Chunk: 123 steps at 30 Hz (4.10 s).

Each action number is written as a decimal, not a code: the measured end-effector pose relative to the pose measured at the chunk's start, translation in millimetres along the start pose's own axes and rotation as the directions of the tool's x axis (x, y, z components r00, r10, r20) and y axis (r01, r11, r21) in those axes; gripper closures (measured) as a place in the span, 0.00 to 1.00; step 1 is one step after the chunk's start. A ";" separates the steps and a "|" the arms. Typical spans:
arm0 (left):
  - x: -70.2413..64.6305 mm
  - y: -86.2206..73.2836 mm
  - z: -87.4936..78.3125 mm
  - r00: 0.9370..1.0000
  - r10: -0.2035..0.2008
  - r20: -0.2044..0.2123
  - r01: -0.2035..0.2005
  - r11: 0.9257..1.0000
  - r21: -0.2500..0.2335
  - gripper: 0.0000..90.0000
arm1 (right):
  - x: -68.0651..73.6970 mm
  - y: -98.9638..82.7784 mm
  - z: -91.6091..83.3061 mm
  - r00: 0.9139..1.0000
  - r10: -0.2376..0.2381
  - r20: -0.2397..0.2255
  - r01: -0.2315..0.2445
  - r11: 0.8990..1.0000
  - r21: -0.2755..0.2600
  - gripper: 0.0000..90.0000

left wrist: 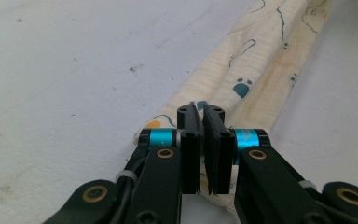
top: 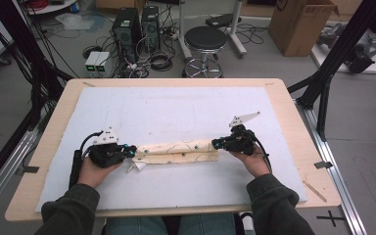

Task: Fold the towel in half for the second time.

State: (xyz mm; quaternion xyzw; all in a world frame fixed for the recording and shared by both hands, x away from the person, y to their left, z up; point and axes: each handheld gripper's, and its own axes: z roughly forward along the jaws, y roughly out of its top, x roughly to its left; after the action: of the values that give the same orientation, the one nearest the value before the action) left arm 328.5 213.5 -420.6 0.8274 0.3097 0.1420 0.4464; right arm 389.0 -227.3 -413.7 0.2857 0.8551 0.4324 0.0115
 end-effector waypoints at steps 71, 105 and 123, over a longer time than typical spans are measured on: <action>-8.7 1.3 31.3 0.998 0.019 0.068 -0.026 0.994 0.106 0.94 | 40.3 24.7 58.6 0.980 -0.197 0.013 0.193 0.968 0.163 0.81; -4.0 -6.4 15.8 0.996 0.019 0.086 -0.029 0.992 0.121 0.69 | 22.1 -16.2 24.4 0.986 -0.163 0.040 0.158 0.981 0.111 0.71; -1.6 -8.1 19.0 0.997 0.025 0.069 -0.032 0.994 0.106 0.59 | 22.2 -22.0 24.3 0.984 -0.172 0.047 0.168 0.983 0.070 0.70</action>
State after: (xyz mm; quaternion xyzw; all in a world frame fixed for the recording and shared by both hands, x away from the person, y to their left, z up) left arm 333.9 203.4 -437.9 0.8588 0.2896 0.1037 0.4096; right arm 366.3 -208.6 -440.3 0.2230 0.8896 0.3939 0.0615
